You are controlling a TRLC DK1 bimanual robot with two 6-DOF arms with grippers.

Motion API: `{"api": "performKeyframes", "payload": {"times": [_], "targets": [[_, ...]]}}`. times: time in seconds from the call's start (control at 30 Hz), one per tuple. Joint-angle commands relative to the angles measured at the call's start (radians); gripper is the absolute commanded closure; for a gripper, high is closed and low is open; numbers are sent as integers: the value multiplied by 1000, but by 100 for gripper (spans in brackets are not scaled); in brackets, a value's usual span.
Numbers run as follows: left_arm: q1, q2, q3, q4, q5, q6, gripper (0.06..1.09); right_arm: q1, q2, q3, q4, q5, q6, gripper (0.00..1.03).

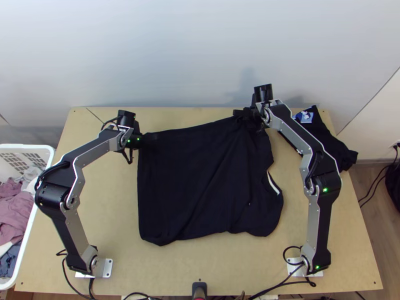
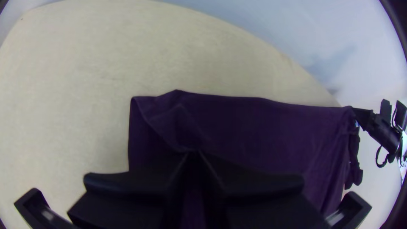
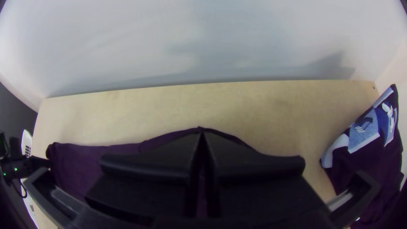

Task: Fold the t-shirt

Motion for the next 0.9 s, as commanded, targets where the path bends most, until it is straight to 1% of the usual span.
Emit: {"api": "performKeyframes", "payload": {"times": [0.0,0.17,0.3,0.47,0.53,0.6,0.73,0.87], "targets": [[23,12,18,14,-2,3,105,1,20,38,-18,1,1,100],[44,5,52,11,2,-3,105,4,32,64,-29,1,1,100],[67,5,138,-17,22,-20,105,5,51,124,-48,-1,4,100],[104,63,303,-43,31,-37,105,1,143,291,-107,1,53,100],[119,120,400,-69,31,-44,105,-2,199,381,-146,2,83,100],[135,187,509,-107,31,-58,105,-5,230,420,-146,10,105,100],[147,290,691,-178,30,-61,105,-7,244,437,-144,19,125,100],[148,314,756,-205,31,-61,105,-8,196,408,-144,24,120,100]]}}
